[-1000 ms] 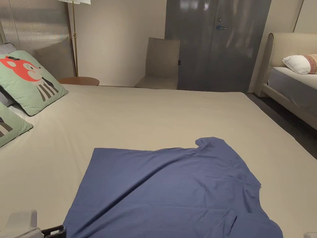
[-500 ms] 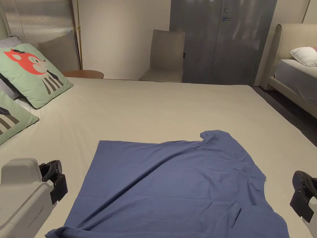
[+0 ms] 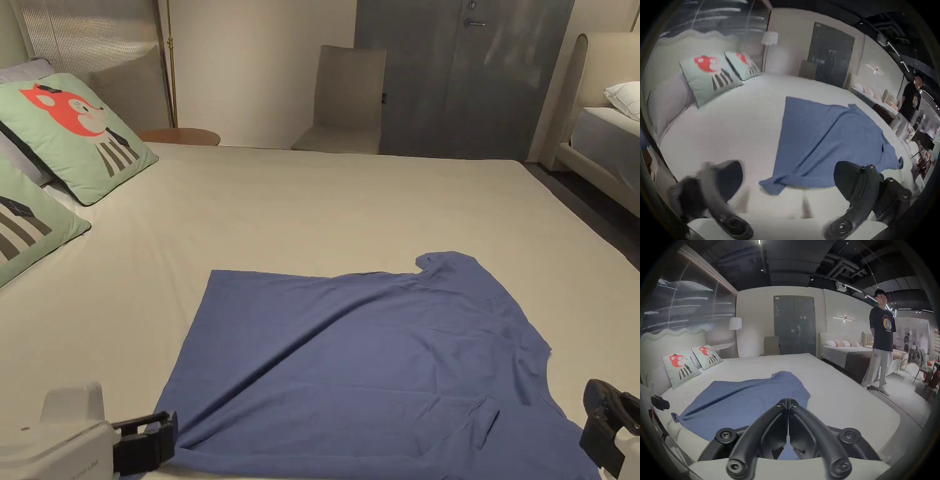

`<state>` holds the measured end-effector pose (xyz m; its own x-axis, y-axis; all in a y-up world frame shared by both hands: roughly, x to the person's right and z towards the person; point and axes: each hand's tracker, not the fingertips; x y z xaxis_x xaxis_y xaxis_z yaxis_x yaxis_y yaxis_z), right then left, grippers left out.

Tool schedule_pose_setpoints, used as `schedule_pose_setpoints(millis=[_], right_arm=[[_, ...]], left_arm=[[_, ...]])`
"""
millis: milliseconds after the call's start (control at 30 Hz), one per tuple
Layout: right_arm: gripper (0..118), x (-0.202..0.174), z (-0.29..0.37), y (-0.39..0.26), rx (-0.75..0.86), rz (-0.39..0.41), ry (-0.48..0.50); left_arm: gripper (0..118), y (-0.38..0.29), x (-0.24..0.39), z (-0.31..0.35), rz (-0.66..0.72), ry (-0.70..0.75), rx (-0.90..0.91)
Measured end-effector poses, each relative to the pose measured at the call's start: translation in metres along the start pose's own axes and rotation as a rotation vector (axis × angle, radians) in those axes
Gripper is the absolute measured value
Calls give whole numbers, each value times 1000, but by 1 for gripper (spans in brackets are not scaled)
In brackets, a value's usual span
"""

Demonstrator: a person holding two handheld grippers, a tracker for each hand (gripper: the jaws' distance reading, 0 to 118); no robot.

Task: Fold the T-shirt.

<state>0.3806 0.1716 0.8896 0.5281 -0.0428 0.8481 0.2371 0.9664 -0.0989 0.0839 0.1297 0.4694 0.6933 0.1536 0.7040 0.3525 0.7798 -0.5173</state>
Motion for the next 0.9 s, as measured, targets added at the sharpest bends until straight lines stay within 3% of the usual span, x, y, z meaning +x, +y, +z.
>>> schedule_pose_setpoints(millis=[133, 300, 333, 400, 433, 467, 500, 567, 600, 633, 833, 900], right_arm=[[0, 2, -3, -10, -39, 0, -5], [0, 7, -7, -22, -90, 4, -13], [0, 8, -8, -24, -98, 3, -15], [0, 10, -10, -29, -116, -1, -22], [0, 11, -10, -31, -123, -2, -26], [1, 13, -11, -33, -137, 0, -27], [10, 16, -14, -35, -170, 1, -24], [83, 22, -19, -40, -243, 8, -29], [105, 26, -24, -44, -287, 6, -27], [111, 30, -29, -49, -347, 1, -34], [106, 51, -42, -81, -463, -27, -40], [89, 53, -46, -87, -492, -40, 6]], left_arm=[[102, -13, -18, -23, 19, -1, -99], [86, -19, -15, -34, 41, 20, -119], [68, -21, -19, -41, 52, 19, -126], [19, -21, -21, -47, 50, 11, -139], [7, -21, -21, -48, 51, 0, -138], [7, -21, -20, -48, 56, -27, -133], [5, -21, -19, -47, 49, -29, -131], [5, -21, -16, -46, 8, -9, -116], [5, -21, -15, -45, 1, -10, -112], [5, -20, -15, -45, -1, -14, -112], [5, -21, -2, -29, -3, -14, -86], [5, -19, 2, -27, -5, -13, -88]])
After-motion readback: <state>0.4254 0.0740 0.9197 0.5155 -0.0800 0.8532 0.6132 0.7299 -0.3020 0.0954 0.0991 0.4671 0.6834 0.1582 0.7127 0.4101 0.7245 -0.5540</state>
